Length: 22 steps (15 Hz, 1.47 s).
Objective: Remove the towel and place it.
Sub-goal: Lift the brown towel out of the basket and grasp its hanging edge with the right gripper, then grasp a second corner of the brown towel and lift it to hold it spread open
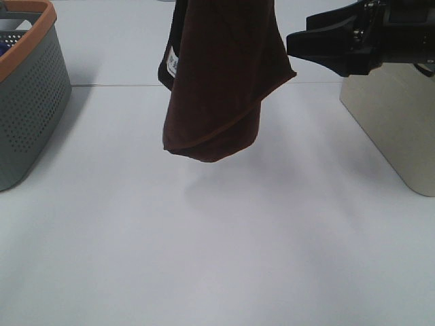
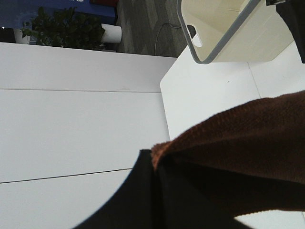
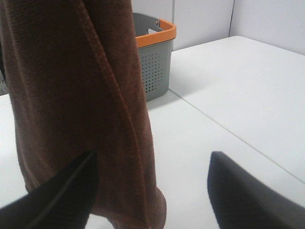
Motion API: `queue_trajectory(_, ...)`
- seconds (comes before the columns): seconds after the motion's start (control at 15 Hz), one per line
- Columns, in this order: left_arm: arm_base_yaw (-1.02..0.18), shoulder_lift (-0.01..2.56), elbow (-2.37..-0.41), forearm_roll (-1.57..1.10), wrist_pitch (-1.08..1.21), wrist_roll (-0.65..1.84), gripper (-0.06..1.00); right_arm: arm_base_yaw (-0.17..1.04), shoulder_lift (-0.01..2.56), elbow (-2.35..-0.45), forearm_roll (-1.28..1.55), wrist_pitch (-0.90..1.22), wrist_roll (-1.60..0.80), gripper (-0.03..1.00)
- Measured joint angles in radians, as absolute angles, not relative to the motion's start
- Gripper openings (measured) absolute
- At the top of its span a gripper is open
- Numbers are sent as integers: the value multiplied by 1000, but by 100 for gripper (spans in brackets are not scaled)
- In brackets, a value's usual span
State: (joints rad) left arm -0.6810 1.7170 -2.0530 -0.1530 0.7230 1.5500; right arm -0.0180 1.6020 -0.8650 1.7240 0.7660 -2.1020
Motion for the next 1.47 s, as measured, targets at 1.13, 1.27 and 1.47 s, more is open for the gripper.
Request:
queue_trajectory(1.13, -681, 1720, -2053, -159, 723, 1553, 0, 139, 1726, -964, 1718, 697, -2142, 46)
queue_trajectory(1.27, -681, 1720, -2053, -160, 723, 1553, 0, 139, 1726, -964, 1656, 721, -2110, 37)
queue_trajectory(1.47, -681, 1720, -2053, -153, 723, 1549, 0, 139, 1726, -964, 1568, 723, -2009, 30)
